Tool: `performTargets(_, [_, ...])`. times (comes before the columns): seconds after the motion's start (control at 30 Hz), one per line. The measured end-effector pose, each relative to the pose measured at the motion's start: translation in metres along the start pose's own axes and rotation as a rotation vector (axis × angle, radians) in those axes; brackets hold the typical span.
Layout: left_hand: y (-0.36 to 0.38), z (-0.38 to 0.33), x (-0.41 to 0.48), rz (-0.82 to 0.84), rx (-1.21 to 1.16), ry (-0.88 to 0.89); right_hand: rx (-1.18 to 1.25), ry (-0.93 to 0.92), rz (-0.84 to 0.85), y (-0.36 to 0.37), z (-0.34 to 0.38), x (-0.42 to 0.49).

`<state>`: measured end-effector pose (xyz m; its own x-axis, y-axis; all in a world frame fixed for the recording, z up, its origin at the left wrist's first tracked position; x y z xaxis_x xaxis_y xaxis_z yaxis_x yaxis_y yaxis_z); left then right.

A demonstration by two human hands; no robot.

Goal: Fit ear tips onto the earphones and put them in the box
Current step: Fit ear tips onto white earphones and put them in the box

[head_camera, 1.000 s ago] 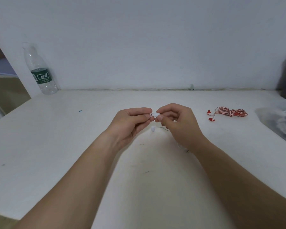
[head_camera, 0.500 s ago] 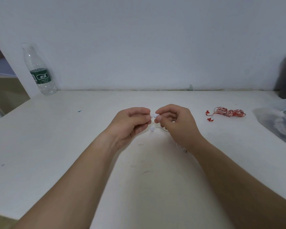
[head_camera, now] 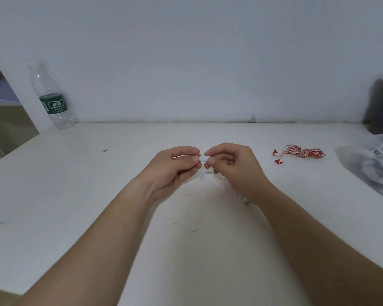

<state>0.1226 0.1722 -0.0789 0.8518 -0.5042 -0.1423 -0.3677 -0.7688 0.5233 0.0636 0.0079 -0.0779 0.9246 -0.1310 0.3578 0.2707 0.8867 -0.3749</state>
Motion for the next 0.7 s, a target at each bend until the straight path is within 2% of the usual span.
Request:
performTargets(0.3, [0.0015,0.0011,-0.0021,0.053,-0.065,-0.063,0.021,0.004,0.026,-0.0015,-0.0011,0.0009])
performTargets(0.7, [0.0024,0.004,-0.0012,0.053,-0.052,-0.03,0.025,0.043,-0.005,-0.003,-0.002,0.0005])
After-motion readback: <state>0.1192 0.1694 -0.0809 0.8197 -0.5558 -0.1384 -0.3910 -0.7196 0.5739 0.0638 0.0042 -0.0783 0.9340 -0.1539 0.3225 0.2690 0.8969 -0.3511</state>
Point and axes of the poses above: each hand's wrist, its own x-axis towards the middle knuckle, its own y-axis out of the palm, z = x × y, the point moved 3 cm from there along x, towards the middle knuckle, and after that the axes turned 12 degrees about -x, right-handed, at the moved point
